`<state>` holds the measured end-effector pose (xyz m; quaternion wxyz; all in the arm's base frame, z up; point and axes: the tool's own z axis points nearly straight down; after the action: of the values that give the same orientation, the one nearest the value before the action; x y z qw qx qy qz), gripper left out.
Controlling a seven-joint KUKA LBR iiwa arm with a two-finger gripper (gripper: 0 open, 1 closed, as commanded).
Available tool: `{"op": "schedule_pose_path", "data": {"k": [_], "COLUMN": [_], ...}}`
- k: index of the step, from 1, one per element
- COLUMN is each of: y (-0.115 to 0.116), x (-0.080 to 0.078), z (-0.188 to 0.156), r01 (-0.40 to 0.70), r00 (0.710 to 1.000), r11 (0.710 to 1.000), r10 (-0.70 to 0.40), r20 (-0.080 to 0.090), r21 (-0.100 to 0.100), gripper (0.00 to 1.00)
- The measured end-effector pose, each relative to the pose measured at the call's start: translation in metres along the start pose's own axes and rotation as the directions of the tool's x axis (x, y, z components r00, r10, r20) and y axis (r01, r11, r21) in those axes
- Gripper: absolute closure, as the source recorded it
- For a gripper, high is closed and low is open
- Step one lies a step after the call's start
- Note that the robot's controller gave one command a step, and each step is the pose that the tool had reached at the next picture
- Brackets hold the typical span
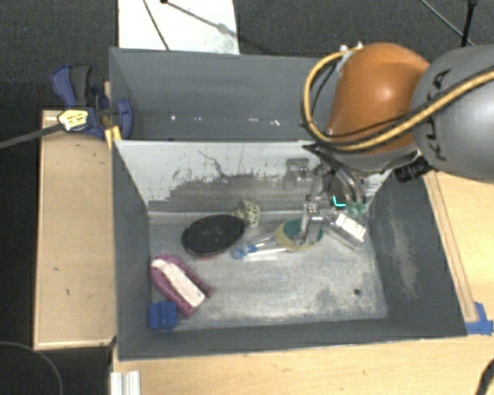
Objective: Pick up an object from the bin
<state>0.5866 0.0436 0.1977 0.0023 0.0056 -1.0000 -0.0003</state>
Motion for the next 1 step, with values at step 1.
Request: {"op": "schedule_pose_path", "data": {"k": [1], "y": [-0.0657], "x": [-0.0039], "z": [0.1088], "r01": [0.276], "r00": [0.961], "r11": [0.961], "r10": [-0.276], "r20": [0.002], "r21": [0.001], "gripper": [0.0]}}
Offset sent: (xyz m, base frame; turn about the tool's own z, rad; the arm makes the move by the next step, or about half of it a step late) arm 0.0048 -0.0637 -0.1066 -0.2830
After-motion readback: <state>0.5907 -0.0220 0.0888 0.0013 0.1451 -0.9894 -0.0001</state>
